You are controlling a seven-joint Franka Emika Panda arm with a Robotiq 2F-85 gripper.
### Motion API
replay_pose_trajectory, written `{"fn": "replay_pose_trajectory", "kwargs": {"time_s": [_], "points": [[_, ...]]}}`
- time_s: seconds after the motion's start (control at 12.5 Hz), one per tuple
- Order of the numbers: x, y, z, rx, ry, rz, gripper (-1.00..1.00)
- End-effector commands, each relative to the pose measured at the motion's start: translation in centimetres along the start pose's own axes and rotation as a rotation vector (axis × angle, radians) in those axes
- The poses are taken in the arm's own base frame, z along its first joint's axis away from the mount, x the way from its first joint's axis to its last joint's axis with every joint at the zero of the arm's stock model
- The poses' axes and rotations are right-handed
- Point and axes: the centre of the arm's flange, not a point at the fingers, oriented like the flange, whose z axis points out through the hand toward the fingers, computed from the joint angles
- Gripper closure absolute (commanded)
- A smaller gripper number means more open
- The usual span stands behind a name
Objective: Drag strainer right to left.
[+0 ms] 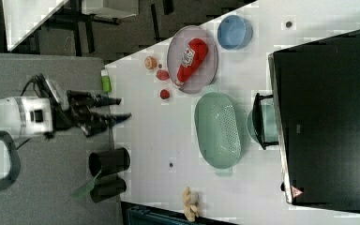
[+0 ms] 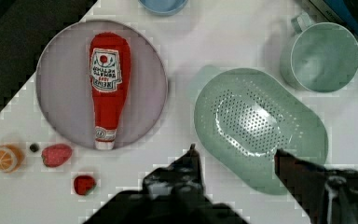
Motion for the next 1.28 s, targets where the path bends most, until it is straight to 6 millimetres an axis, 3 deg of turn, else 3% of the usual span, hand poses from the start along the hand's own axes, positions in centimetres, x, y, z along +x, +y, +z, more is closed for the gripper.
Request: {"fn": "replay_pose_trajectory", "kwargs": {"time_s": [0.08,0.24,0.48,0.72,1.28], "points": [[-11.0,16.7,-7.7,0.002,-0.012,0.049,-0.60],[-11.0,16.7,-7.2,-0.004,-0.017,0.049,-0.99],[-9.6,15.0,-4.1,-0.003,-0.013,0.047,-1.00],[-7.0,12.0,3.2,0.007,-0.003,0.119,-1.00],[-2.7,6.8,22.2,-0.043,-0.028,0.613,-1.00]]}}
